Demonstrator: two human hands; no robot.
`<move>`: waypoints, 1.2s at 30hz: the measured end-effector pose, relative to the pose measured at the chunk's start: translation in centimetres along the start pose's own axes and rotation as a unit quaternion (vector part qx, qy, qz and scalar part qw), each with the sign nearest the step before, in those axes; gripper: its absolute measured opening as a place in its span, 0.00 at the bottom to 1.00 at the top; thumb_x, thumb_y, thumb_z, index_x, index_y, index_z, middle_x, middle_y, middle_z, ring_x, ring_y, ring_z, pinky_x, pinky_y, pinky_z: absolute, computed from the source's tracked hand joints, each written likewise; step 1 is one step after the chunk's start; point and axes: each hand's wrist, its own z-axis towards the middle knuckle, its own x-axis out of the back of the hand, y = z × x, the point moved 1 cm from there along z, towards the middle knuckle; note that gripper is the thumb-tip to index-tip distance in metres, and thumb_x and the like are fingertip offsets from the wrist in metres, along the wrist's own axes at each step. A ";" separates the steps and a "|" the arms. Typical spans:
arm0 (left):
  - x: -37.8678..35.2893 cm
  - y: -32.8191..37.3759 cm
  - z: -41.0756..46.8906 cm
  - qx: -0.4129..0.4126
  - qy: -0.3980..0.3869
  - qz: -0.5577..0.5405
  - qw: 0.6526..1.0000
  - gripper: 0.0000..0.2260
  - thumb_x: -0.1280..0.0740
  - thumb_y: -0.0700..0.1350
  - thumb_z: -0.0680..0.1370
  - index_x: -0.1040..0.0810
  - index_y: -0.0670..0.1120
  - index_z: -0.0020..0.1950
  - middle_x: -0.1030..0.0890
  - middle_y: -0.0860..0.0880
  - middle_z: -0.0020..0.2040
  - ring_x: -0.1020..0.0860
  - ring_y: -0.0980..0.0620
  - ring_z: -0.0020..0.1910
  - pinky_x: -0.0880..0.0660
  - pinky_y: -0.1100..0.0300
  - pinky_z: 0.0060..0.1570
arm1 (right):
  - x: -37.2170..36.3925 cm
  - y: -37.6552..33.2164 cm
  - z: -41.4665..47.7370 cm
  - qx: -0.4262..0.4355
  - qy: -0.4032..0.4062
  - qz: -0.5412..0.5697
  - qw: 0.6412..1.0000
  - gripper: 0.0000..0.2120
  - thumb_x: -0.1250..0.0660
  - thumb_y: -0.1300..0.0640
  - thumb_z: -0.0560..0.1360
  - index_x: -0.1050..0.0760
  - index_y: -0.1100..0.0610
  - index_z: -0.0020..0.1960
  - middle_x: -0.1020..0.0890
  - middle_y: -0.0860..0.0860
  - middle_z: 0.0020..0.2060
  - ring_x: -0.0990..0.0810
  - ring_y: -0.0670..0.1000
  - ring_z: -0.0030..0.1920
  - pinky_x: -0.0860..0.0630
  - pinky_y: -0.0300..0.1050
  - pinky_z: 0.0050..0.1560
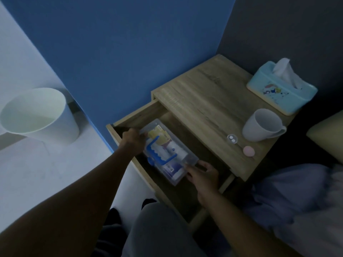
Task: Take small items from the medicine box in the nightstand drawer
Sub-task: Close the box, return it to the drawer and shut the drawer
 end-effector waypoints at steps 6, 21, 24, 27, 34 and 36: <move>-1.7 0.5 1.1 0.001 -0.032 0.011 0.999 0.09 0.36 0.42 0.80 0.26 0.44 0.59 0.22 0.46 0.50 0.22 0.51 0.46 0.26 0.59 0.40 | -0.6 2.4 2.8 0.013 0.051 -0.041 0.998 0.27 0.22 0.57 0.67 0.26 0.45 0.64 0.16 0.49 0.52 0.15 0.47 0.47 0.15 0.48 0.45; -1.9 -0.7 -4.1 -0.128 0.073 0.039 0.988 0.22 0.37 0.45 0.80 0.35 0.50 0.75 0.33 0.44 0.75 0.33 0.42 0.74 0.29 0.39 0.67 | 3.7 -2.9 -1.9 0.359 -0.080 -0.520 0.771 0.16 0.38 0.45 0.80 0.28 0.48 0.65 0.20 0.49 0.59 0.21 0.45 0.57 0.23 0.37 0.54; -1.7 -2.1 -6.5 -0.160 0.112 0.068 0.978 0.35 0.32 0.42 0.77 0.45 0.51 0.80 0.49 0.48 0.81 0.53 0.45 0.80 0.47 0.41 0.77 | 5.1 -4.0 -1.2 0.455 -0.081 -0.540 0.703 0.17 0.36 0.53 0.80 0.26 0.54 0.67 0.20 0.53 0.63 0.20 0.48 0.61 0.26 0.36 0.58; -2.1 -3.5 -8.3 -0.140 0.131 0.013 0.981 0.44 0.29 0.42 0.76 0.57 0.48 0.81 0.60 0.48 0.81 0.61 0.47 0.80 0.51 0.42 0.78 | 6.5 -5.0 0.4 0.494 -0.048 -0.571 0.654 0.21 0.35 0.57 0.79 0.29 0.59 0.72 0.25 0.57 0.71 0.26 0.54 0.70 0.31 0.47 0.70; -3.5 -4.5 -9.1 -0.078 0.044 -0.160 0.983 0.48 0.31 0.42 0.77 0.69 0.55 0.77 0.47 0.47 0.81 0.40 0.41 0.77 0.31 0.42 0.69 | 9.9 -6.1 4.5 0.466 -0.085 -0.721 0.506 0.32 0.40 0.59 0.81 0.51 0.59 0.80 0.48 0.57 0.81 0.48 0.54 0.81 0.47 0.49 0.79; -3.6 -4.6 -8.7 -0.059 0.028 -0.165 0.984 0.47 0.32 0.39 0.78 0.69 0.54 0.77 0.46 0.48 0.81 0.38 0.41 0.77 0.30 0.45 0.67 | 10.1 -6.3 4.8 0.471 -0.093 -0.710 0.515 0.32 0.40 0.61 0.81 0.50 0.59 0.80 0.47 0.56 0.81 0.48 0.54 0.81 0.48 0.47 0.78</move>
